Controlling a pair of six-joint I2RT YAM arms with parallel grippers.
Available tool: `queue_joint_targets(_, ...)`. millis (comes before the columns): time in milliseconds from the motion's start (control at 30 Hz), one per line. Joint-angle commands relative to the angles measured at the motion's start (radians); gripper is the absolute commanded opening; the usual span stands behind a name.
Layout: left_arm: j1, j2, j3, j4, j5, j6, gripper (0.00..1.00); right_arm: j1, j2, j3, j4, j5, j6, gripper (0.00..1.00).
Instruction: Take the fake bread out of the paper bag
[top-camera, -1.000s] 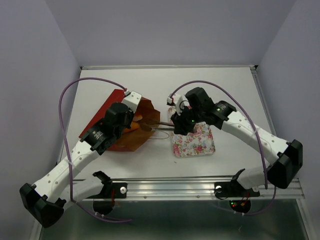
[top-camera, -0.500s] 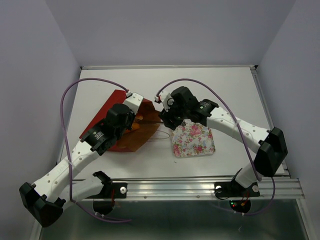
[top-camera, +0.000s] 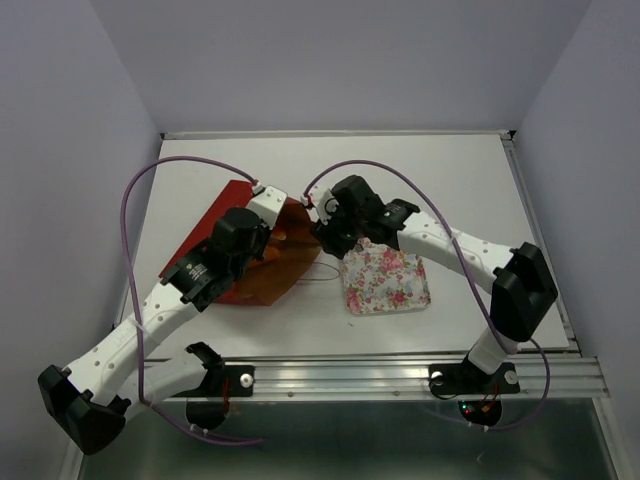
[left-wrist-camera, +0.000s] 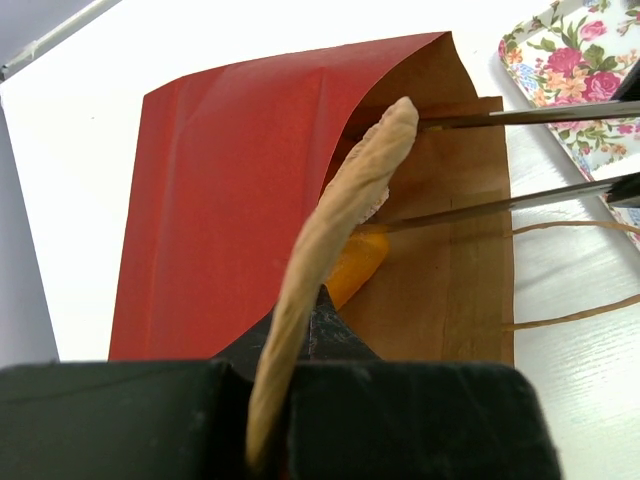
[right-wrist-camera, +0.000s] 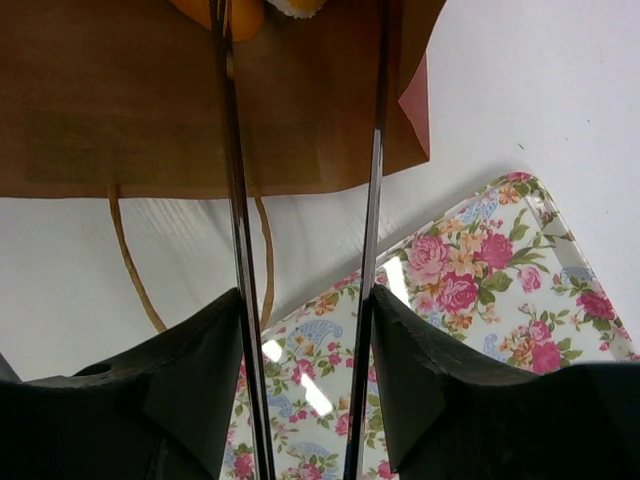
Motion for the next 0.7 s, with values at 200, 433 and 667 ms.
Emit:
queue_joint_targets(200,-0.007,-0.032,0.040,0.028,-0.007,-0.001,0.00,0.006,0.072,0.059,0.093,-0.022,-0.023,0.42)
queue_joint_targets(433,-0.009,-0.042,0.045,0.033,-0.050,-0.015,0.00,0.006,0.032,0.067,0.090,-0.045,-0.009,0.16)
queue_joint_targets(667,-0.010,-0.033,0.032,0.042,-0.052,-0.012,0.00,0.006,-0.139,0.032,0.047,-0.036,0.132,0.05)
